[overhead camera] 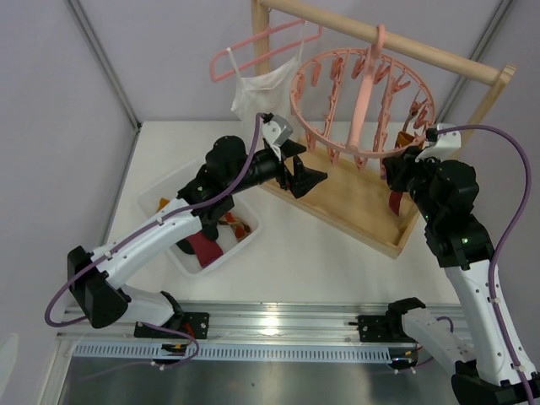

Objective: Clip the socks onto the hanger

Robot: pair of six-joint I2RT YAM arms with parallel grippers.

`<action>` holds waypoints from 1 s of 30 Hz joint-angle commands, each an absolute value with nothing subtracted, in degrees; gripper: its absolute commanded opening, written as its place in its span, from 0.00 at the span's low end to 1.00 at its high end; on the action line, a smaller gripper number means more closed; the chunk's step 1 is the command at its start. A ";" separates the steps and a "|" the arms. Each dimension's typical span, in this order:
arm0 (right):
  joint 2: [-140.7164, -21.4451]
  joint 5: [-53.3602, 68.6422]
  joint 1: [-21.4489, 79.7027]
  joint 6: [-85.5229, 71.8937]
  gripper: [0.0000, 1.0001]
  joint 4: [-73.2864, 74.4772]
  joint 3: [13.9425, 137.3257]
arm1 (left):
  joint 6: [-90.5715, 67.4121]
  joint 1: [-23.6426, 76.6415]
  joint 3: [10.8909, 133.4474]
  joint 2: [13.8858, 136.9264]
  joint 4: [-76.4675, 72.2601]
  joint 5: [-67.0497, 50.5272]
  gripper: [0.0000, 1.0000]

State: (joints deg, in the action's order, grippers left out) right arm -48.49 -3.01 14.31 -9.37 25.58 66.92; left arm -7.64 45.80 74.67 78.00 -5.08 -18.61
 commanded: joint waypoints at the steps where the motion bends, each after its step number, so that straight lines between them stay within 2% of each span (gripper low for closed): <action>1: -48.60 -1.58 13.54 -8.35 0.19 26.81 69.00 | -9.49 44.65 75.32 77.16 -7.65 -18.28 0.99; 17: -48.69 3.25 13.54 -10.99 0.22 27.33 68.99 | -7.82 43.24 86.13 85.25 -3.60 -20.30 0.99; 30: -47.46 1.49 13.45 -12.04 0.43 30.50 71.01 | -8.61 43.86 86.13 83.85 -4.22 -21.27 1.00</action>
